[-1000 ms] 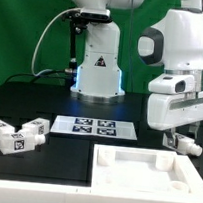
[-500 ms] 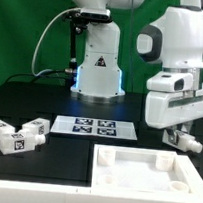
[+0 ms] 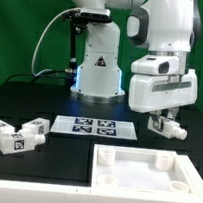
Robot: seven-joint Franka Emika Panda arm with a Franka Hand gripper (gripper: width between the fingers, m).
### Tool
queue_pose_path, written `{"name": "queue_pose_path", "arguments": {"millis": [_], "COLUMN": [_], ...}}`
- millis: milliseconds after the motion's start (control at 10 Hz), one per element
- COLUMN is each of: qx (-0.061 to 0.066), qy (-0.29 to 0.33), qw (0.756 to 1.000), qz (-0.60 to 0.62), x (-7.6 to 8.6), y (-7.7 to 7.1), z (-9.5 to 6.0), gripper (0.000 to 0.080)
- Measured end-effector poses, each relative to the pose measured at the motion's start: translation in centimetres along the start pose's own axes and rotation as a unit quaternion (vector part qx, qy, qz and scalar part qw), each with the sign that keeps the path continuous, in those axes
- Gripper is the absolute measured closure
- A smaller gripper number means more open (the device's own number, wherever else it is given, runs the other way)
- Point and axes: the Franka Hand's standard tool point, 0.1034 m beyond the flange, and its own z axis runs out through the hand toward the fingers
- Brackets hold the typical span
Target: Assemble one leg
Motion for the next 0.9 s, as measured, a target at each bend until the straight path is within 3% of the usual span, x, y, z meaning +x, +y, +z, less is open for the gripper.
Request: {"name": "queue_pose_path", "arguments": {"millis": [300,600,800,900], "qx": [0.002,-0.003,-0.002,-0.003], "qy": [-0.004,-0.006,-0.010,-0.009], "qw": [0.998,0.997,0.976,0.974], "qz": [0.057,-0.083,-0.217,-0.225], "x": [-0.6,-2.0,-2.6,-2.5], "y": [0.6,4.0,4.4,4.4], "z": [0.3,0.1,0.8,0.8], "gripper": [0.0515,0.0515,0.0515,0.0515]}}
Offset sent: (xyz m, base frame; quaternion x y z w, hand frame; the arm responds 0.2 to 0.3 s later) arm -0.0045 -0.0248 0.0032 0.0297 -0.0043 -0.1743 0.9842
